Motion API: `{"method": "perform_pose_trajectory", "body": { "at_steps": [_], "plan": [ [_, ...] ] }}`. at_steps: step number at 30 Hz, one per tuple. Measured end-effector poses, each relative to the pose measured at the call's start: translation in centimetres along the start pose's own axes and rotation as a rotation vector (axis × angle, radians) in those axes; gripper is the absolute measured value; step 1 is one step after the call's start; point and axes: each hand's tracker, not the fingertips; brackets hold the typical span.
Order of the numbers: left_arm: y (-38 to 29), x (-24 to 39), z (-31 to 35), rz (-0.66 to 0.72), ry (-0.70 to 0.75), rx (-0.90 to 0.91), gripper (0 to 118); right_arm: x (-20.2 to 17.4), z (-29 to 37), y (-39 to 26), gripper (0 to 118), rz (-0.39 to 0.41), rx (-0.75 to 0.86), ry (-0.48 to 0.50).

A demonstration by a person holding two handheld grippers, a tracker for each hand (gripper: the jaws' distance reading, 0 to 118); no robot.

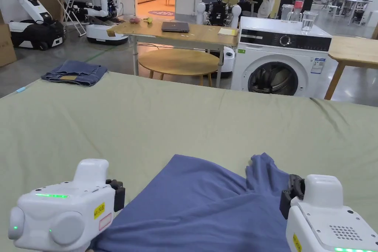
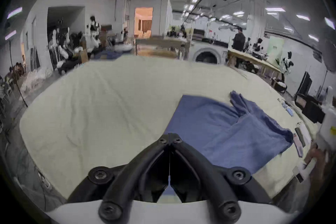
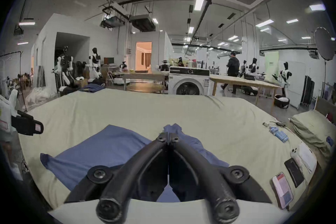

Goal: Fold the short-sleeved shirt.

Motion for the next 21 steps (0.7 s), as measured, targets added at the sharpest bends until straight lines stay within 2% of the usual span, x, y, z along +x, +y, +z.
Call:
{"method": "perform_pose_trajectory", "body": {
  "at_steps": [4, 5, 8, 10, 17, 21],
  "plan": [
    [-0.7, -3.5, -0.1, 0.056, 0.019, -0.117, 0, 0.5, -1.1, -1.0, 0, 0.017, -0.087, 0.017],
    [-0.9, -4.1, -0.3, 0.057, 0.027, -0.153, 10, 0.6, -1.2, -1.2, 0, 0.016, -0.09, 0.016],
    [-1.5, -5.8, -1.2, 0.082, 0.066, -0.221, 55, 0.6, -1.9, -2.2, 0, 0.025, -0.13, 0.014],
    [-2.0, -6.6, -2.0, 0.095, 0.088, -0.25, 65, 0.6, -2.2, -2.7, 0, 0.026, -0.147, 0.016],
    [-4.4, -7.7, -6.0, 0.108, 0.161, -0.358, 66, 0.7, -2.9, -3.7, 0, 0.04, -0.201, 0.019],
    [-5.3, -7.0, -6.7, 0.11, 0.178, -0.342, 64, 1.0, -3.2, -4.1, 0, 0.036, -0.231, 0.019]
  ]
}}
